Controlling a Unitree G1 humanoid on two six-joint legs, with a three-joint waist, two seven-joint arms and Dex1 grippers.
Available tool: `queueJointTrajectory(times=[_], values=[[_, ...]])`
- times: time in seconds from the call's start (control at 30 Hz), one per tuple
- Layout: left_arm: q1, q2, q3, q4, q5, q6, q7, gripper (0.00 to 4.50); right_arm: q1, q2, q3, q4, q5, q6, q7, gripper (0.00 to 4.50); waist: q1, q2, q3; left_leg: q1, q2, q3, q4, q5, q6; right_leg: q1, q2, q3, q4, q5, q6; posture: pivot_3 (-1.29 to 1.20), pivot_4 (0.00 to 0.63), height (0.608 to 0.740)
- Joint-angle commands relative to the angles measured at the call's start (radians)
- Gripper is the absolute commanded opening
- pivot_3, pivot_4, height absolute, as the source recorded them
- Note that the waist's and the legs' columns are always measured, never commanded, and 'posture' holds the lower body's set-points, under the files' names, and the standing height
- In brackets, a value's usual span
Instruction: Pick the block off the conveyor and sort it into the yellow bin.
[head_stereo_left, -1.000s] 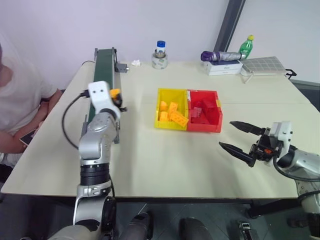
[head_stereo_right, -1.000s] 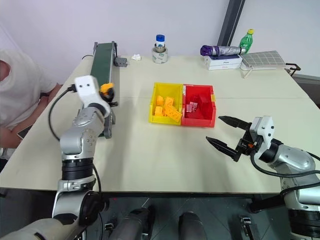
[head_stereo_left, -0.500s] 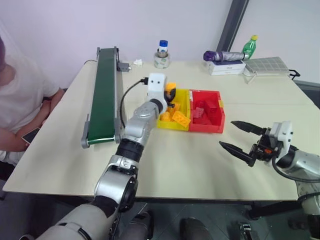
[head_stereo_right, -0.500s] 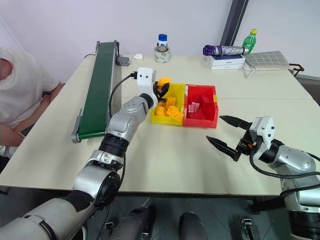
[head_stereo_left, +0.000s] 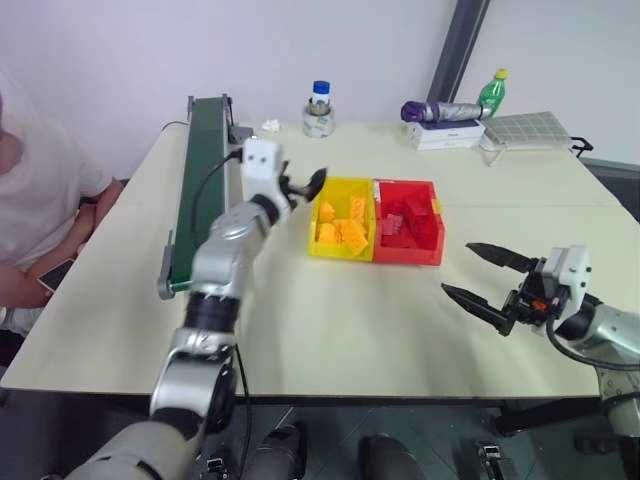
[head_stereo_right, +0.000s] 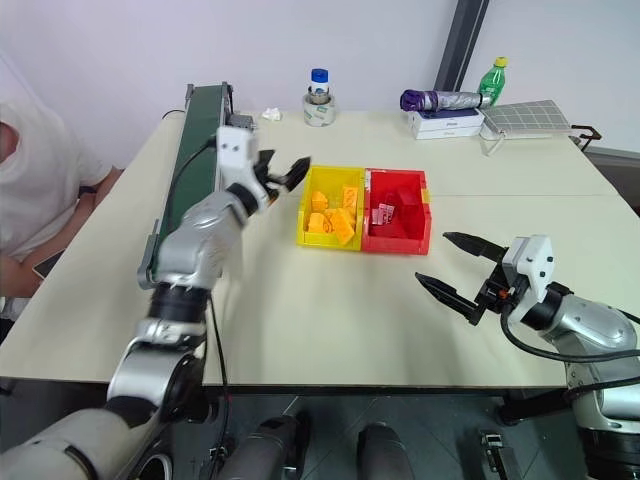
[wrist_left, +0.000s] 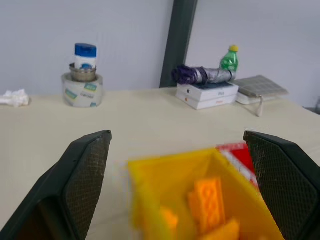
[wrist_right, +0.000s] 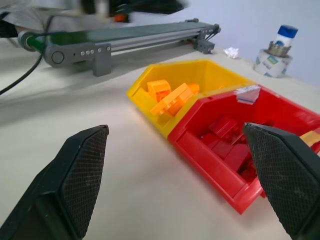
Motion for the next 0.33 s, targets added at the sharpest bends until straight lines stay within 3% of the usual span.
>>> queueJointTrajectory(times=[0.03, 0.13, 0.33], values=[[0.122, 0.13, 0.007, -0.279, -0.071, 0.113, -0.117, 4.46, -0.031, -0.012, -0.012, 0.013, 0.01, -0.013, 0.021, 4.5, -0.004, 0.0, 0.0, 0.0, 0.0, 0.0, 0.0, 0.0, 0.0, 0.0, 0.0, 0.001, 0.0, 0.0, 0.0, 0.0, 0.15, 0.74], [0.284, 0.266, 0.085, -0.444, -0.198, 0.178, -0.251, 4.46, -0.052, -0.015, -0.004, 0.034, 0.007, -0.014, 0.038, 4.5, -0.006, 0.0, 0.0, 0.0, 0.0, 0.0, 0.0, 0.0, 0.0, 0.0, 0.0, 0.001, 0.0, -0.002, -0.004, 0.0, 0.15, 0.74], [0.429, 0.465, 0.259, -0.447, -0.247, 0.21, -0.318, 4.46, -0.058, -0.015, -0.003, 0.05, 0.007, -0.016, 0.056, 4.5, -0.003, 0.001, 0.0, 0.0, 0.001, -0.001, -0.001, 0.0, 0.0, 0.0, 0.0, 0.001, 0.0, -0.001, -0.006, 0.0, 0.15, 0.74]])
